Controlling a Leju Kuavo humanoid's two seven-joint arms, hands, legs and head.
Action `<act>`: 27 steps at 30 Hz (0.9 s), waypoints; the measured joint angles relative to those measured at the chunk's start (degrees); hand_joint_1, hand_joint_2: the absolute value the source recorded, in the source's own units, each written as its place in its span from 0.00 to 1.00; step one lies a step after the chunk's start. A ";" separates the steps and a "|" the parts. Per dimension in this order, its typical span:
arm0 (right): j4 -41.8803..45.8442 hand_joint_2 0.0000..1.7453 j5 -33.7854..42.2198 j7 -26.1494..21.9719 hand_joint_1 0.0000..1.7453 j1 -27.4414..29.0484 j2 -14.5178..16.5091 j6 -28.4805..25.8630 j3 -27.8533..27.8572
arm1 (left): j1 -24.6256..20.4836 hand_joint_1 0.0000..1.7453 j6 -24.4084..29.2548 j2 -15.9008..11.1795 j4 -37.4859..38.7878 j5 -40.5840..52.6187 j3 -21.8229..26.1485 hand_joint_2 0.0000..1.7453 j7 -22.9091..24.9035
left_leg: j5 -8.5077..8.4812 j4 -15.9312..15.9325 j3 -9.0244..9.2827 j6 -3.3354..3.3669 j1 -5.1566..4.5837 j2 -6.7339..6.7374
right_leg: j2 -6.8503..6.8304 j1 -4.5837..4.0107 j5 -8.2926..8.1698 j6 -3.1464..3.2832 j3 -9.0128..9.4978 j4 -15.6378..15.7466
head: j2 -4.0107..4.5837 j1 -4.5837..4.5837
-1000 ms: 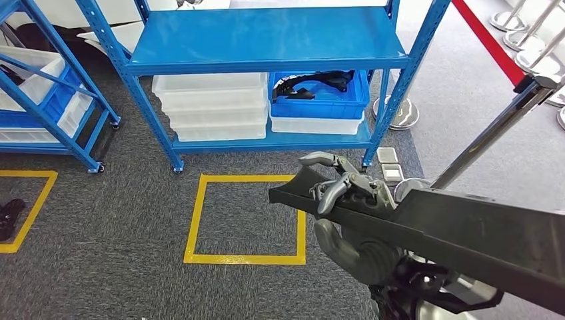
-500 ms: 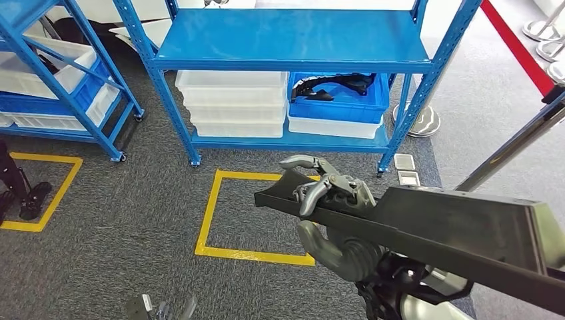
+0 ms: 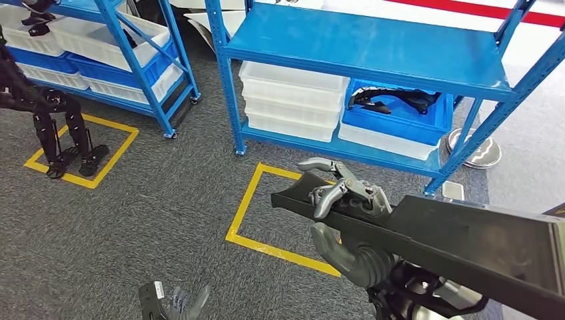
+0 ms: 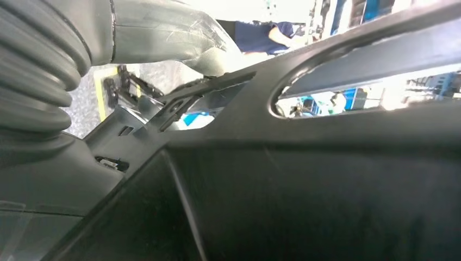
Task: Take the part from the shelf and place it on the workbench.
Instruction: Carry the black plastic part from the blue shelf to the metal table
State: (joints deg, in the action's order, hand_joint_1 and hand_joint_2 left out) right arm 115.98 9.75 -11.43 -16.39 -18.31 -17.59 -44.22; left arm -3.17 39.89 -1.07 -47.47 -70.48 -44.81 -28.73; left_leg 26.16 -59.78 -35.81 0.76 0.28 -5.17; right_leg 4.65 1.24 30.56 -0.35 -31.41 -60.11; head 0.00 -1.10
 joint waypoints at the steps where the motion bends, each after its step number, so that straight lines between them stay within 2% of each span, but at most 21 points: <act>1: 0.02 1.00 -0.03 0.02 1.00 0.11 -0.01 -0.01 0.02 | -0.08 0.00 0.02 -0.07 -0.25 -0.15 -0.31 1.00 0.02 | -0.25 0.01 -0.31 -0.38 0.15 -0.60 | 0.56 -0.08 0.12 0.05 0.10 0.57 | 0.00 0.02; 3: 0.03 1.00 -0.07 0.04 1.00 0.24 0.05 0.04 0.05 | -0.13 0.00 0.09 -0.27 -0.56 -0.55 -0.74 1.00 0.03 | -0.68 0.12 -0.71 -1.20 0.35 -1.64 | -0.63 -0.12 -0.37 0.40 0.11 1.04 | 0.00 0.01; 4: 0.03 1.00 -0.09 0.02 1.00 0.28 0.10 0.09 0.07 | -0.13 0.00 0.13 -0.38 -0.66 -0.73 -0.88 1.00 0.00 | -0.42 -0.26 -0.90 -1.50 0.25 -1.10 | -1.35 0.00 -0.66 0.67 0.21 1.34 | 0.00 0.10; 5: 0.04 1.00 -0.13 -0.01 1.00 0.32 0.18 0.15 0.08 | -0.20 0.00 0.17 -0.48 -0.76 -0.88 -1.01 1.00 -0.03 | 0.48 -1.52 -1.46 -1.78 0.14 0.11 | -2.21 0.15 -0.93 1.00 0.28 1.66 | 0.00 0.43; 7: 0.04 1.00 -0.17 -0.03 1.00 0.54 0.26 0.24 0.11 | -0.47 0.00 0.19 -0.65 -0.92 -1.04 -1.37 1.00 -0.09 | 3.96 -7.33 -3.87 -2.28 0.17 3.23 | -3.99 0.16 -1.19 1.39 0.27 1.93 | 0.00 1.33; 8: 0.04 1.00 -0.18 -0.03 1.00 0.66 0.27 0.27 0.13 | -0.57 0.00 0.19 -0.70 -0.95 -1.07 -1.56 1.00 -0.10 | 5.75 -11.04 -5.40 -2.52 0.35 4.03 | -4.96 0.11 -1.20 1.49 0.20 1.92 | 0.00 1.72; 9: 0.03 1.00 -0.18 -0.02 1.00 0.78 0.28 0.28 0.13 | -0.59 0.00 0.19 -0.75 -0.96 -1.09 -1.74 1.00 -0.10 | 6.83 -13.89 -6.47 -2.72 0.52 4.38 | -5.87 0.07 -1.19 1.49 0.15 1.90 | 0.01 1.93; 10: 0.03 1.00 -0.18 -0.02 1.00 0.85 0.28 0.28 0.13 | -0.57 0.00 0.19 -0.78 -0.96 -1.12 -1.91 1.00 -0.10 | 6.95 -14.99 -6.67 -2.86 0.67 4.55 | -6.74 0.07 -1.18 1.47 0.12 1.87 | 0.01 2.09; 11: 0.03 1.00 -0.18 -0.02 1.00 0.88 0.30 0.28 0.13 | -0.54 0.00 0.19 -0.83 -0.97 -1.13 -2.03 1.00 -0.10 | 6.01 -13.71 -5.66 -2.95 0.79 4.74 | -7.55 0.09 -1.15 1.42 0.11 1.84 | 0.01 2.28; 12: 0.03 1.00 -0.18 -0.02 1.00 0.88 0.32 0.28 0.13 | -0.52 0.00 0.19 -0.89 -1.01 -1.15 -2.11 1.00 -0.10 | 4.34 -10.26 -3.55 -2.94 0.87 5.21 | -8.29 0.11 -1.08 1.31 0.16 1.79 | 0.01 2.50; 14: 0.03 1.00 -0.18 -0.02 1.00 0.86 0.39 0.28 0.14 | -0.61 0.00 0.19 -0.99 -1.12 -1.14 -2.19 1.00 -0.10 | 1.80 -2.31 0.75 -2.60 0.70 7.13 | -9.55 0.00 -0.86 0.87 0.30 1.65 | 0.01 2.94; 15: 0.03 1.00 -0.18 -0.02 1.00 0.85 0.43 0.28 0.15 | -0.64 0.00 0.19 -1.01 -1.19 -1.14 -2.20 1.00 -0.11 | 1.27 -0.01 1.84 -2.26 0.48 7.76 | -10.03 -0.11 -0.79 0.54 0.35 1.60 | 0.01 3.02; 16: 0.03 1.00 -0.18 -0.02 1.00 0.84 0.46 0.28 0.17 | -0.65 0.00 0.19 -1.04 -1.23 -1.14 -2.20 1.00 -0.11 | 1.28 0.80 2.04 -1.91 0.23 7.99 | -10.45 -0.21 -0.77 0.21 0.38 1.58 | 0.01 3.02; 17: 0.03 1.00 -0.18 -0.02 1.00 0.81 0.48 0.28 0.20 | -0.62 0.00 0.19 -1.08 -1.25 -1.15 -2.21 1.00 -0.12 | 1.12 0.73 1.82 -1.55 0.00 7.47 | -10.85 -0.27 -0.81 -0.15 0.42 1.63 | 0.00 2.94; 18: 0.03 1.00 -0.18 -0.02 1.00 0.80 0.50 0.28 0.27 | -0.58 0.00 0.19 -1.13 -1.26 -1.18 -2.23 1.00 -0.12 | 0.97 0.88 1.74 -1.08 0.09 6.94 | -10.99 -0.18 -0.73 -0.54 0.48 1.69 | 0.01 2.89; 20: 0.04 1.00 -0.18 -0.03 1.00 0.76 0.54 0.30 0.48 | -0.57 0.00 0.19 -1.21 -1.33 -1.27 -2.25 1.00 -0.13 | 0.53 1.43 1.72 -0.22 0.35 6.07 | -9.18 0.07 0.53 -1.11 0.17 0.53 | 0.00 2.64; 22: 0.04 1.00 -0.18 -0.04 1.00 0.80 0.54 0.33 0.71 | -0.73 0.00 0.19 -1.23 -1.44 -1.43 -2.32 1.00 -0.13 | 0.16 1.78 1.64 0.39 0.48 5.21 | -6.21 0.19 3.92 -1.23 -2.09 -4.78 | 0.00 1.95; 24: 0.03 1.00 -0.18 -0.03 1.00 0.97 0.54 0.39 0.86 | -0.79 0.00 0.19 -1.23 -1.49 -1.58 -2.53 1.00 -0.12 | 0.02 1.75 1.41 0.63 0.29 4.06 | -5.05 0.13 6.86 -1.19 -5.49 -12.00 | 0.00 1.18; 25: 0.02 1.00 -0.18 -0.02 1.00 1.04 0.54 0.42 0.91 | -0.76 0.00 0.19 -1.24 -1.51 -1.62 -2.63 1.00 -0.12 | -0.02 1.67 1.34 0.67 0.18 3.38 | -4.89 0.10 6.94 -1.16 -6.39 -13.77 | 0.01 0.90; 26: 0.01 1.00 -0.18 -0.02 1.00 1.08 0.54 0.45 0.94 | -0.74 0.00 0.19 -1.24 -1.51 -1.66 -2.71 1.00 -0.12 | -0.04 1.55 1.29 0.68 0.12 2.64 | -4.76 0.09 5.90 -1.07 -6.26 -13.37 | 0.01 0.71; 27: -0.01 1.00 -0.18 -0.01 1.00 1.08 0.54 0.50 0.97 | -0.73 0.00 0.19 -1.25 -1.52 -1.69 -2.76 1.00 -0.12 | -0.03 1.35 1.26 0.66 0.10 1.87 | -4.46 0.11 3.99 -0.92 -5.09 -10.79 | 0.00 0.53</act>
State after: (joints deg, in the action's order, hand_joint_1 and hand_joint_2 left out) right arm 115.98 9.57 -11.44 -15.31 -17.77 -17.09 -43.25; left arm -3.91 40.09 -2.32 -48.99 -72.17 -47.57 -28.85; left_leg 26.12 -58.44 -34.55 1.42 0.37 -3.30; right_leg 0.19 1.35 34.54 -1.27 -36.51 -70.89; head 0.01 -0.57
